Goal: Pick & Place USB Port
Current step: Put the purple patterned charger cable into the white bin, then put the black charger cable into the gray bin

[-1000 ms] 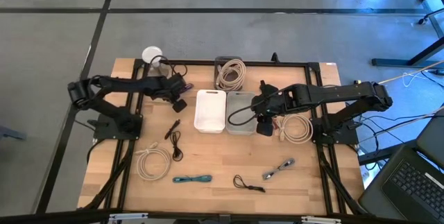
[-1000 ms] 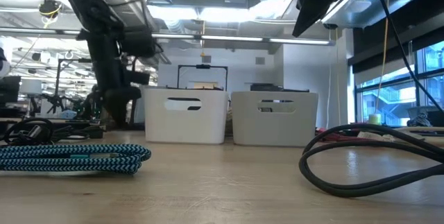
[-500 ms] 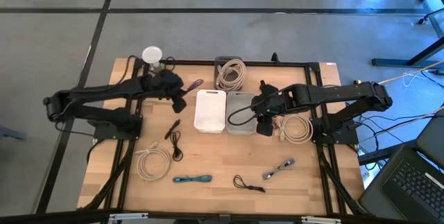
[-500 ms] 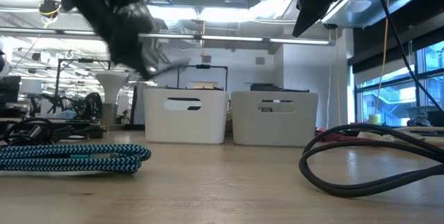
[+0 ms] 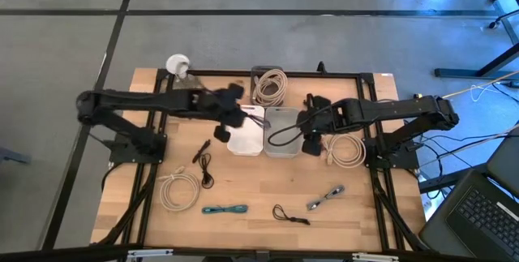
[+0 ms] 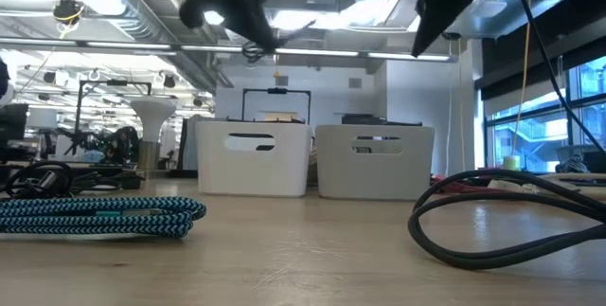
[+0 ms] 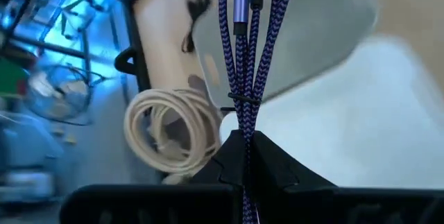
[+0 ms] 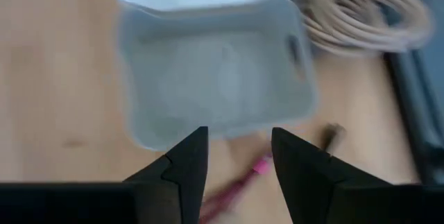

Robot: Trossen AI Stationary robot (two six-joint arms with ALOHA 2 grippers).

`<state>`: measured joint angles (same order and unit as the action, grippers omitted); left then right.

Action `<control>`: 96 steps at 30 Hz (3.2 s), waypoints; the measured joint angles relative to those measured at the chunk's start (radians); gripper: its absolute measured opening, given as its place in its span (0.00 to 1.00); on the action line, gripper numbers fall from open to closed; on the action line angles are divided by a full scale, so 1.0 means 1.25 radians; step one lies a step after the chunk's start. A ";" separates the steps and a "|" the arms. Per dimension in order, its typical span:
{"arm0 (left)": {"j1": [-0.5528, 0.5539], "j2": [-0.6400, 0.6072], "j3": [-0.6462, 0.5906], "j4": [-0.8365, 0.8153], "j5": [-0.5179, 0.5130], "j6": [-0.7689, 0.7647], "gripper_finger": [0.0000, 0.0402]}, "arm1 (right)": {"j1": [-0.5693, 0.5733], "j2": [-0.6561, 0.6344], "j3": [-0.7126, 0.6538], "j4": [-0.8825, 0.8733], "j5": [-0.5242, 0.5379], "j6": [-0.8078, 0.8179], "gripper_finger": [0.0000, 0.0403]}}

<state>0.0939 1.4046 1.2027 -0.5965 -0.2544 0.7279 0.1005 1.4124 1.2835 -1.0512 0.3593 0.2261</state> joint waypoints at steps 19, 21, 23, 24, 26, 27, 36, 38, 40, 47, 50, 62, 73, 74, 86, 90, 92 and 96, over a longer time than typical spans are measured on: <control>-0.113 0.192 0.129 -0.078 -0.240 0.330 0.01 | 0.007 -0.027 0.001 -0.074 0.100 0.026 0.40; -0.106 0.180 0.129 -0.088 -0.235 0.260 0.01 | 0.013 -0.029 0.001 -0.046 0.075 0.005 0.40; -0.081 0.164 0.124 -0.106 -0.205 0.186 0.01 | 0.022 -0.029 0.000 -0.027 0.063 -0.007 0.40; -0.069 0.154 0.110 -0.111 -0.198 0.173 0.01 | 0.028 -0.029 0.000 -0.020 0.058 -0.015 0.40; -0.050 0.141 0.075 -0.112 -0.200 0.199 0.01 | 0.035 -0.029 0.000 -0.009 0.053 -0.024 0.40; -0.043 0.138 0.057 -0.112 -0.198 0.228 0.01 | 0.036 -0.029 0.000 -0.003 0.053 -0.029 0.40; -0.044 0.138 -0.031 -0.158 -0.117 0.449 0.01 | 0.030 -0.029 0.000 0.062 0.053 -0.076 0.40; -0.044 0.137 -0.038 -0.161 -0.095 0.453 0.01 | 0.030 -0.029 0.000 0.068 0.053 -0.083 0.40; -0.042 0.137 -0.042 -0.167 -0.072 0.469 0.01 | 0.030 -0.029 0.000 0.078 0.053 -0.086 0.40; -0.042 0.160 -0.041 -0.129 -0.037 0.539 0.01 | 0.030 -0.029 0.000 0.091 0.053 -0.085 0.40; -0.036 0.180 -0.041 -0.131 -0.027 0.546 0.01 | 0.030 -0.029 0.000 0.091 0.053 -0.084 0.40; -0.031 0.225 -0.041 -0.123 -0.032 0.529 0.11 | 0.030 -0.028 -0.001 0.086 0.053 -0.083 0.40; -0.032 0.222 -0.041 -0.106 -0.089 0.438 0.26 | 0.030 -0.028 0.000 0.086 0.053 -0.081 0.40; -0.033 0.220 -0.041 -0.109 -0.126 0.431 0.27 | 0.030 -0.028 0.000 0.086 0.053 -0.081 0.40; -0.097 0.028 -0.027 -0.253 -0.105 -0.337 0.29 | 0.031 -0.028 0.000 -0.001 0.053 -0.010 0.40; -0.109 -0.041 -0.028 -0.356 -0.062 -0.679 0.29 | 0.031 -0.028 0.000 -0.006 0.052 0.006 0.40; -0.112 -0.077 -0.048 -0.388 -0.045 -0.822 0.28 | 0.033 -0.028 0.000 -0.005 0.053 0.007 0.40; -0.126 -0.151 -0.134 -0.382 -0.071 -0.951 0.27 | 0.033 -0.028 0.000 -0.028 0.118 0.007 0.40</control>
<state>-0.0632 1.2154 1.0354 -1.0737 -0.3436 -0.4614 0.1413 1.3773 1.2831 -1.0860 0.5066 0.2350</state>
